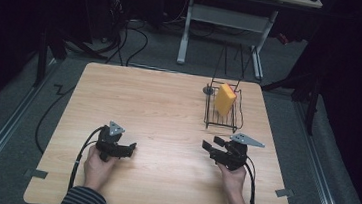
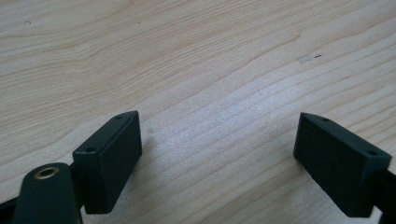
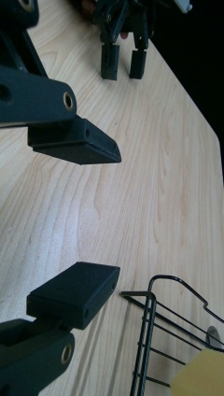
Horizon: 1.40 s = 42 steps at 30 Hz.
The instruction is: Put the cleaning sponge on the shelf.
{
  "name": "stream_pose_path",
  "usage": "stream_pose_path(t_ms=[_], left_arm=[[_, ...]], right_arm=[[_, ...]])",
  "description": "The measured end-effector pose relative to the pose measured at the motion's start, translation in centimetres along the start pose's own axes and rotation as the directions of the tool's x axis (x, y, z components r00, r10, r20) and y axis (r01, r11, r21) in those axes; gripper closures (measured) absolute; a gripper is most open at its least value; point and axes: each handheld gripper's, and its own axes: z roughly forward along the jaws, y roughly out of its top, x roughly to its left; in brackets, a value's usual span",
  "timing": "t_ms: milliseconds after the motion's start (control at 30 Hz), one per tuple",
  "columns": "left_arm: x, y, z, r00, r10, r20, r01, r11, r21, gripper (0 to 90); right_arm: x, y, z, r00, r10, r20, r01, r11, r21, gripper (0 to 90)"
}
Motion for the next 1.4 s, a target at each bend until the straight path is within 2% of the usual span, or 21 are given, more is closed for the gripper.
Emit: stream_pose_path(t_ms=[300, 433, 833, 1000, 1400], left_arm=[[0.0, 0.0, 0.0, 1.0000, 0.000, 0.000, 0.000, 1.0000, 0.000, 15.8], [0.0, 0.0, 0.0, 1.0000, 0.000, 0.000, 0.000, 1.0000, 0.000, 15.8], [0.0, 0.0, 0.0, 1.0000, 0.000, 0.000, 0.000, 1.0000, 0.000, 15.8], [0.0, 0.0, 0.0, 1.0000, 0.000, 0.000, 0.000, 1.0000, 0.000, 15.8], [0.0, 0.0, 0.0, 1.0000, 0.000, 0.000, 0.000, 1.0000, 0.000, 15.8]], right_arm=[[-0.3, -0.1, 0.4, 0.9998, 0.000, 0.020, 0.000, 1.000, 0.010, 39.3], [-0.4, -0.2, 0.8, 0.9991, -0.017, 0.039, 0.016, 1.000, 0.014, 38.1], [-1.3, -0.6, 2.1, 0.9970, -0.016, 0.076, 0.010, 0.997, 0.079, 38.8], [-1.6, -0.6, 2.2, 0.9957, -0.015, 0.092, 0.007, 0.996, 0.088, 38.8], [-2.1, -0.8, 2.7, 0.9876, -0.052, 0.148, 0.035, 0.992, 0.117, 38.8]])
